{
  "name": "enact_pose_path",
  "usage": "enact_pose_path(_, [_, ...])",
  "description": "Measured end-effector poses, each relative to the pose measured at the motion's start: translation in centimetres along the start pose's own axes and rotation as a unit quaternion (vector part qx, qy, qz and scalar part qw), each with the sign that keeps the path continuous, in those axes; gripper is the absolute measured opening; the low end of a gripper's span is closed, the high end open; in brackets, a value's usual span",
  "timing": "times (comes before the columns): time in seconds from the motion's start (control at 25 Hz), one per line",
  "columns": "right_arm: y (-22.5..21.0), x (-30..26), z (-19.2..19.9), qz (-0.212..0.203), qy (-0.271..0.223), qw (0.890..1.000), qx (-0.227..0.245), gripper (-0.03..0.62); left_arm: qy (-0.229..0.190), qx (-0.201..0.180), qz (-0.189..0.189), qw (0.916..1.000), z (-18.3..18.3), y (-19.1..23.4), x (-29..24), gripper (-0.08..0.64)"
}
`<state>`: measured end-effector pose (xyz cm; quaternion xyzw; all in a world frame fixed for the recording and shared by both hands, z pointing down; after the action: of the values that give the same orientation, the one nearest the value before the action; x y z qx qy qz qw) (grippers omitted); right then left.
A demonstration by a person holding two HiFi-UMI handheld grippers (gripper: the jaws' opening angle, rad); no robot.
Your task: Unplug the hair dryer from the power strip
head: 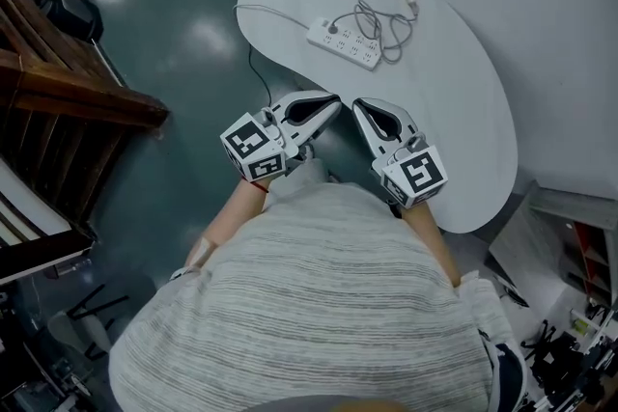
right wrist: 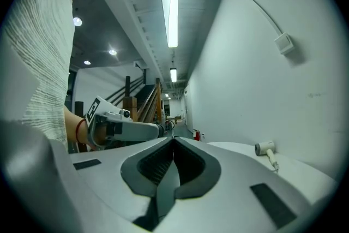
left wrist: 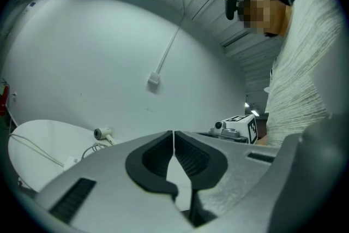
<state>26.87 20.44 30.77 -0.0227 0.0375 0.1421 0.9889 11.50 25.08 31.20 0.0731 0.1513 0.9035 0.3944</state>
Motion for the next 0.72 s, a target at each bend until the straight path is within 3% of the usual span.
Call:
enact_pose_path(0.16, [0.1, -0.5, -0.1, -0.004, 0.002, 1.000, 0.007, 0.025, 0.009, 0.023, 0.023, 0.9994, 0.1, 0.3, -0.1, 0.011])
enact_pose_path(0.28, [-0.2, -1.1, 0.1, -0.003, 0.007, 1.000, 0.014, 0.025, 0.008, 0.044, 0.028, 0.9986, 0.3, 1.5, -0.4, 0.072])
enact_pose_path(0.6, [-2.5, -4.4, 0.5, 0.013, 0.017, 1.000, 0.003, 0.025, -0.024, 0.036, 0.035, 0.9984, -0.9, 6.6, -0.4, 0.077])
enact_pose_path(0.72, [-3.9, -6.7, 0.5, 0.024, 0.021, 0.999, -0.005, 0.025, -0.018, 0.033, 0.040, 0.9985, -1.4, 9.5, -0.7, 0.077])
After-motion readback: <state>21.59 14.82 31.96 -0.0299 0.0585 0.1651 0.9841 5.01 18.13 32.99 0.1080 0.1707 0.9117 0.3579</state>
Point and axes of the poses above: the fingertips, and each gripper's own axes: x backward along the fingers, y to its left, z out of its underside, the point moved 8 cm from there along x, backward along the fingers, and after that the axes turned 2 degrees about x, right-handed, at the moved point
